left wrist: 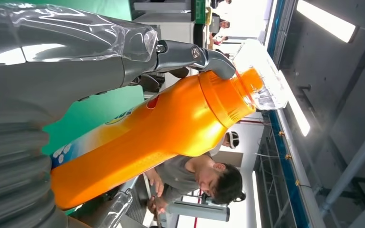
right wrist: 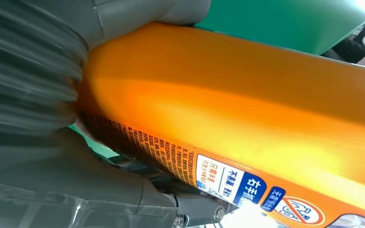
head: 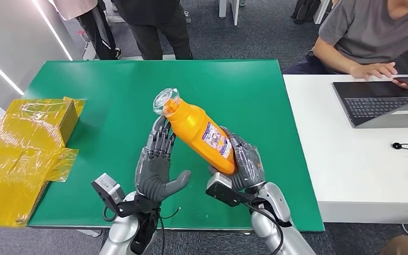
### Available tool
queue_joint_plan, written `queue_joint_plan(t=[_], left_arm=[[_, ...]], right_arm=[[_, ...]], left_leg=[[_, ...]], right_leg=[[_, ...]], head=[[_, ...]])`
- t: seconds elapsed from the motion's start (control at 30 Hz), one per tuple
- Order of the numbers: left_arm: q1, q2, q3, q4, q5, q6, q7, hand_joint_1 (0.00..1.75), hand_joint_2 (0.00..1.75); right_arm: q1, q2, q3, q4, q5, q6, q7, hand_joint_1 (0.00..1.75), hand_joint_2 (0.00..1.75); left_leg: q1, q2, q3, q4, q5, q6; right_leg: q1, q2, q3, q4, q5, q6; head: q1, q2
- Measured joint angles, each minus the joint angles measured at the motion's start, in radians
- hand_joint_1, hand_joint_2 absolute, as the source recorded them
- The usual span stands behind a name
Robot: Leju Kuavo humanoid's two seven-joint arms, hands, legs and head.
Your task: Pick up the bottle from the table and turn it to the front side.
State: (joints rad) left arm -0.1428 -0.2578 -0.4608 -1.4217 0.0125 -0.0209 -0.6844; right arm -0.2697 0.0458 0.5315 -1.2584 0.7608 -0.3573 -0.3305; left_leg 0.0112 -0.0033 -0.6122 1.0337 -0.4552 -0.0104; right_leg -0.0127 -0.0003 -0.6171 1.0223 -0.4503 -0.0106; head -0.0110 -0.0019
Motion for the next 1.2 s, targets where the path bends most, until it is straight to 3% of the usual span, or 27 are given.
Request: queue_joint_plan(t=[0.77, 1.2], left_arm=[[-0.004, -0.002, 0.031, 0.056, 0.020, 0.000, -0.017, 0.00, 1.75], [-0.001, -0.002, 0.042, 0.063, 0.027, 0.021, -0.018, 0.00, 1.75]], right_arm=[[-0.080, 0.001, 0.035, 0.102, 0.010, 0.140, -0.049, 1.75, 1.75], [-0.112, 0.001, 0.052, 0.135, 0.029, 0.161, -0.043, 1.75, 1.75]], left_leg=[[0.000, 0.000, 0.000, 0.000, 0.000, 0.000], [0.000, 0.000, 0.000, 0.000, 0.000, 0.000]], right_leg=[[0.000, 0.000, 0.000, 0.000, 0.000, 0.000], [0.000, 0.000, 0.000, 0.000, 0.000, 0.000]], head=[[0.000, 0.000], [0.000, 0.000]])
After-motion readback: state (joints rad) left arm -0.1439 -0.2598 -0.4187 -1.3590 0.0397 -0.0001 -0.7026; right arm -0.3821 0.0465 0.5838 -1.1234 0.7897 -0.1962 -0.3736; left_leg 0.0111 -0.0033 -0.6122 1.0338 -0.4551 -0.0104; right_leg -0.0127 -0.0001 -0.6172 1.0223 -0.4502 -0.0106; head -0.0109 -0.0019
